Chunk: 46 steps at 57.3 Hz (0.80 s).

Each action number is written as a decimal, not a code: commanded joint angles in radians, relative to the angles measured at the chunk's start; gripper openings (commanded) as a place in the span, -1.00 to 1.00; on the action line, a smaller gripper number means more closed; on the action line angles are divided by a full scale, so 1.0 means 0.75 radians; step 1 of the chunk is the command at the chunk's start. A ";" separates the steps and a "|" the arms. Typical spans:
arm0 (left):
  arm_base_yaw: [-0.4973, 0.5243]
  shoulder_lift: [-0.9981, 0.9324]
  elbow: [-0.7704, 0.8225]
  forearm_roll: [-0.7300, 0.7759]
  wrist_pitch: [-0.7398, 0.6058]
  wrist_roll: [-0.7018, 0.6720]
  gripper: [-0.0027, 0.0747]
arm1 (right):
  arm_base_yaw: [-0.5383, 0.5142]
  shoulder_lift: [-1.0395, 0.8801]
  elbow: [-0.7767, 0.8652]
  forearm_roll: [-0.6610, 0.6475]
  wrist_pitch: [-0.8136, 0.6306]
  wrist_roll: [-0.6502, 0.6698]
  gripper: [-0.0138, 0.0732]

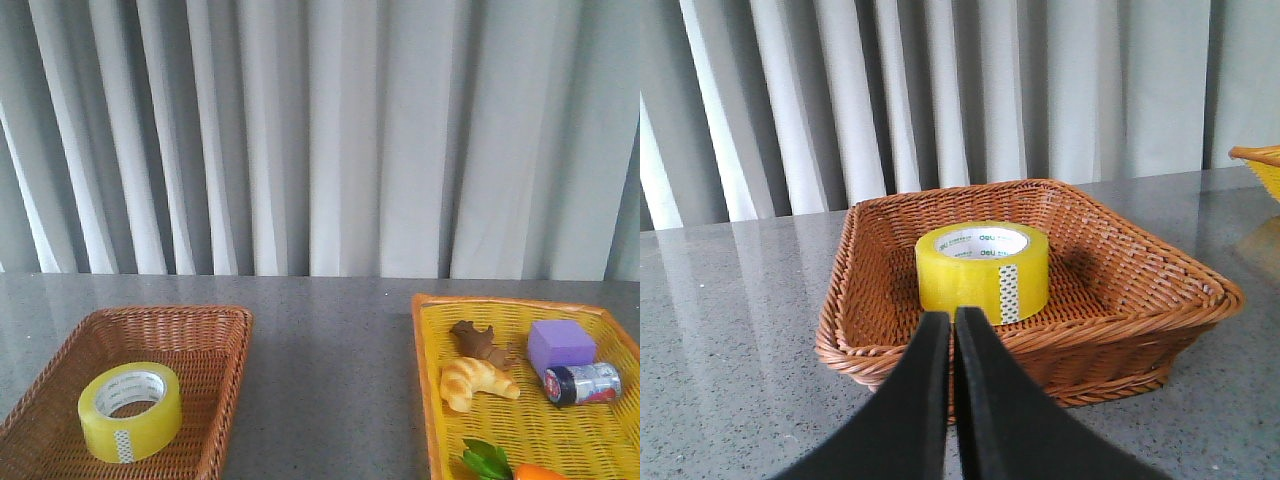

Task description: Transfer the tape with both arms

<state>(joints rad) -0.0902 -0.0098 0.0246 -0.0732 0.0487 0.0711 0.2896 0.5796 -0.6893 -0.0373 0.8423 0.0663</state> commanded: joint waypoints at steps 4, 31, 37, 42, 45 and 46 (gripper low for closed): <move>0.000 -0.022 -0.010 -0.014 -0.103 -0.011 -0.95 | -0.007 -0.001 -0.034 -0.005 -0.082 -0.001 -0.70; 0.000 -0.022 -0.010 -0.014 -0.103 -0.011 -0.94 | -0.106 -0.285 -0.030 -0.045 -0.110 -0.018 -0.70; 0.000 -0.022 -0.010 -0.014 -0.103 -0.011 -0.94 | -0.254 -0.366 0.045 -0.040 -0.225 -0.016 -0.70; 0.000 -0.022 -0.010 -0.014 -0.103 -0.011 -0.94 | -0.376 -0.459 0.230 -0.014 -0.446 -0.017 -0.70; 0.000 -0.022 -0.010 -0.014 -0.103 -0.011 -0.94 | -0.413 -0.515 0.364 -0.006 -0.644 -0.017 -0.70; 0.000 -0.022 -0.010 -0.014 -0.103 -0.011 -0.94 | -0.418 -0.528 0.398 -0.006 -0.698 -0.017 -0.70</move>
<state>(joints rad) -0.0902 -0.0098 0.0246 -0.0732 0.0487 0.0708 0.0190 0.2228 -0.4905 -0.0462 0.5993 0.0626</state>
